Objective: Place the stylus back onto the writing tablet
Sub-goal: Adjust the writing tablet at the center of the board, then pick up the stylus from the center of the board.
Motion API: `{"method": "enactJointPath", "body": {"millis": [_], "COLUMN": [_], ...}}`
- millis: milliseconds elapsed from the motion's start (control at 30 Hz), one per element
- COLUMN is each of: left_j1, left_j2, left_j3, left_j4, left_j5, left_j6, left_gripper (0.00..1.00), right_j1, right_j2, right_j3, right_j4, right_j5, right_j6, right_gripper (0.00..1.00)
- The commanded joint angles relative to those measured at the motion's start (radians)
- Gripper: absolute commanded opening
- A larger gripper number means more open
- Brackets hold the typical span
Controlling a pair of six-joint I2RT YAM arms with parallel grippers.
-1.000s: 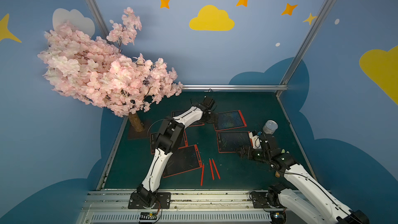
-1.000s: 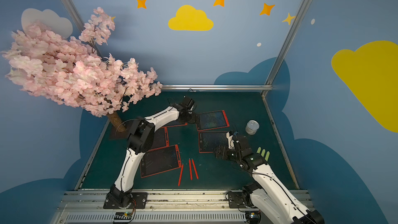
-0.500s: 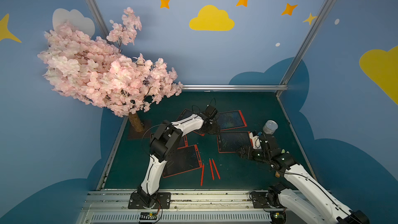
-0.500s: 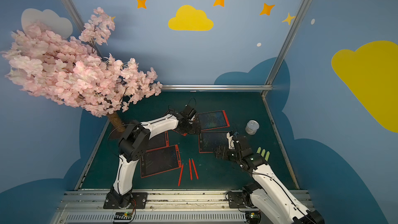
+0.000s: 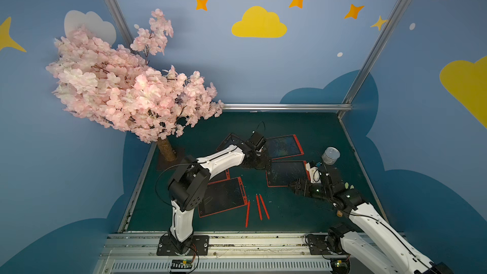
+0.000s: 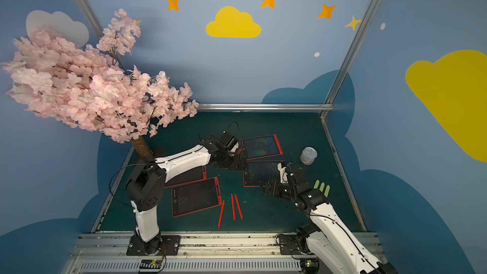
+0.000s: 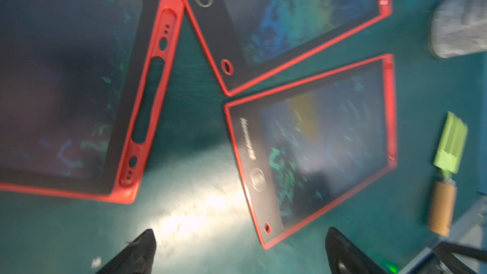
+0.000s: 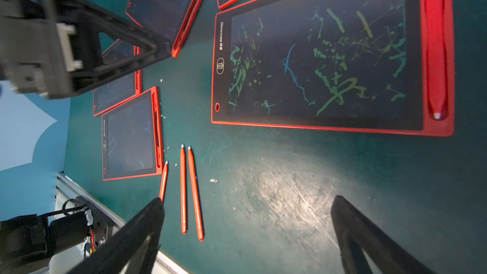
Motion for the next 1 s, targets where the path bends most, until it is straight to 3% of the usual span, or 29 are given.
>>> {"method": "enactJointPath", "body": {"millis": [0,133,533,733,967], "left_j1": [-0.004,-0.021,-0.107,-0.165,-0.207], "left_j2": [-0.079,-0.206,-0.521,-0.547,-0.490], "left_j3": [-0.055,-0.169,-0.505,-0.638,-0.656], "left_j4": [-0.069,-0.116,-0.155,-0.019,0.018], "left_j5": [0.016,0.009,0.017,0.089,0.077], "left_j6": [0.017,0.014,-0.127,-0.195,-0.222], "left_gripper": [0.99,0.97,0.73,0.58,0.46], "right_j1": [0.007,0.014,0.057,0.062,0.074], "right_j2": [-0.013,-0.013,0.033,0.062,0.074], "right_j3": [0.030,0.033,0.024,0.037,0.028], "right_j4": [-0.009,-0.007,0.042,0.059,0.075], "right_j5": [-0.046,-0.087,-0.146,-0.169,-0.186], "right_j6": [-0.020,-0.026,-0.026,-0.040,-0.030], "right_gripper": [0.98,0.97,0.95,0.96,0.96]}}
